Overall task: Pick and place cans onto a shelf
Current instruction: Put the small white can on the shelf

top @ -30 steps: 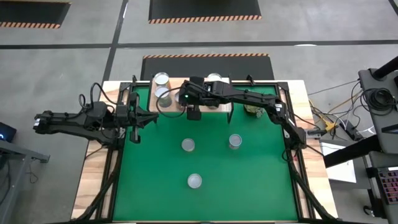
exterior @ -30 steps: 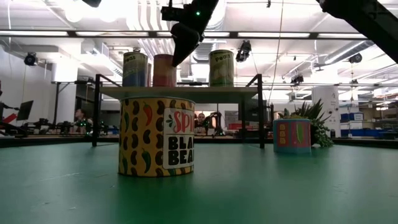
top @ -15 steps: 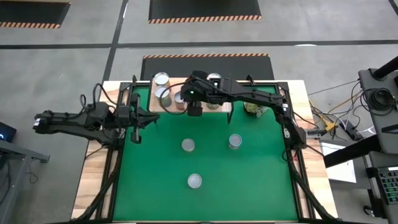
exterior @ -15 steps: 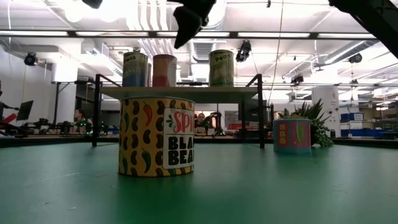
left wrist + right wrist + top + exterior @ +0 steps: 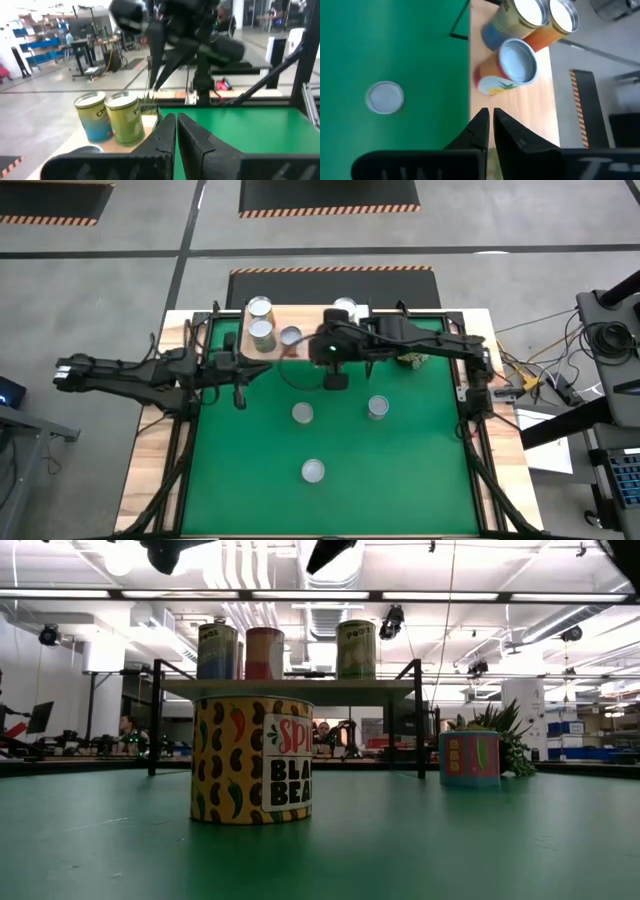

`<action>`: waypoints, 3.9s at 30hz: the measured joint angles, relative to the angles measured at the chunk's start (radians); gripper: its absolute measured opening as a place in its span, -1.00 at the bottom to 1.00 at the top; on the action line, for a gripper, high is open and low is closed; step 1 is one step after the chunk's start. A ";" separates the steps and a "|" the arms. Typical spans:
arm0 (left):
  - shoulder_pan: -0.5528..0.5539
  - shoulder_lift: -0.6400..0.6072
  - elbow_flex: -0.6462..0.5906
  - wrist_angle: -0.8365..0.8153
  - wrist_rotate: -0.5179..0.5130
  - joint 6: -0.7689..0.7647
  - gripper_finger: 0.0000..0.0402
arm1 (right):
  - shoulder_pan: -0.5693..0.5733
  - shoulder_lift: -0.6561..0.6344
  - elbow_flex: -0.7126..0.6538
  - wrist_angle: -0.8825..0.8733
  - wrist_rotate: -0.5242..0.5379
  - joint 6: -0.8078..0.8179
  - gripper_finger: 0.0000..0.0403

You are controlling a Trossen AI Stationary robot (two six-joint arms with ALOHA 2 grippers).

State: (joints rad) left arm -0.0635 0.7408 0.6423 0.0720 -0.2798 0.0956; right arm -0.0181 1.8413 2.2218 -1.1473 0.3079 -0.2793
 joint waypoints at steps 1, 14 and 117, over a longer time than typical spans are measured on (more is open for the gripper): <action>0.000 0.020 0.017 -0.018 0.000 -0.005 -1.00 | 0.013 -0.032 -0.050 0.026 0.002 0.001 -0.94; 0.000 0.342 0.307 -0.431 -0.037 -0.057 -1.00 | 0.162 -0.457 -0.885 0.644 0.003 0.036 -0.94; 0.243 0.929 1.254 -1.501 0.012 0.017 -1.00 | 0.206 -0.890 -1.421 1.096 -0.020 -0.115 -0.94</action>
State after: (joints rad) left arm 0.1791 1.6703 1.8967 -1.4288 -0.2680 0.1128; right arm 0.1875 0.9512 0.8005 -0.0509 0.2880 -0.3938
